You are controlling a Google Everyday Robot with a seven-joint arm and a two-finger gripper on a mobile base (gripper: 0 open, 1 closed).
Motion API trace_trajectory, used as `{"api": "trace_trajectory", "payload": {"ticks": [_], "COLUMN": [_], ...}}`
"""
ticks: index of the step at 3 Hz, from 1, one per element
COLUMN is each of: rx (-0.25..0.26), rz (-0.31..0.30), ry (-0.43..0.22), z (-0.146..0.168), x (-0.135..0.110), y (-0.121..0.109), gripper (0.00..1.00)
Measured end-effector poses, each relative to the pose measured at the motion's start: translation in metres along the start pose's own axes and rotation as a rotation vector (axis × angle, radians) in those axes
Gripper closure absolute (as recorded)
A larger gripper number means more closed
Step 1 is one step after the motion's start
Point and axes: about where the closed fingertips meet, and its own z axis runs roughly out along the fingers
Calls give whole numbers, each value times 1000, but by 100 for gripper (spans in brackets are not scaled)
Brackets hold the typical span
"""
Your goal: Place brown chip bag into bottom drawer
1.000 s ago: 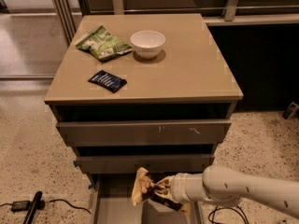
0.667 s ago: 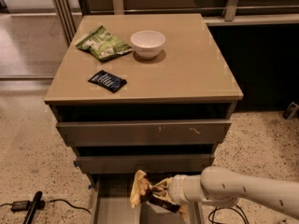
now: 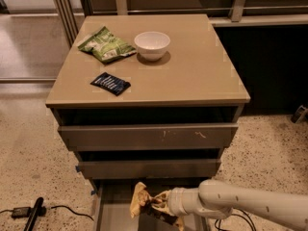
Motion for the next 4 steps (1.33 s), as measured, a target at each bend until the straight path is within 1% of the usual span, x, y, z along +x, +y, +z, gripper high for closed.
{"api": "trace_trajectory", "payload": {"ticks": [1,2,3,4], "rx": [8,30,61,104], "rz": [35,67,92,113], "ry": [-26,-27,-6,48], "z": [28,51,69,85], "x": [30,61,92,123], "y": [7,9,2,-18], "gripper": [100,100,100,100]}}
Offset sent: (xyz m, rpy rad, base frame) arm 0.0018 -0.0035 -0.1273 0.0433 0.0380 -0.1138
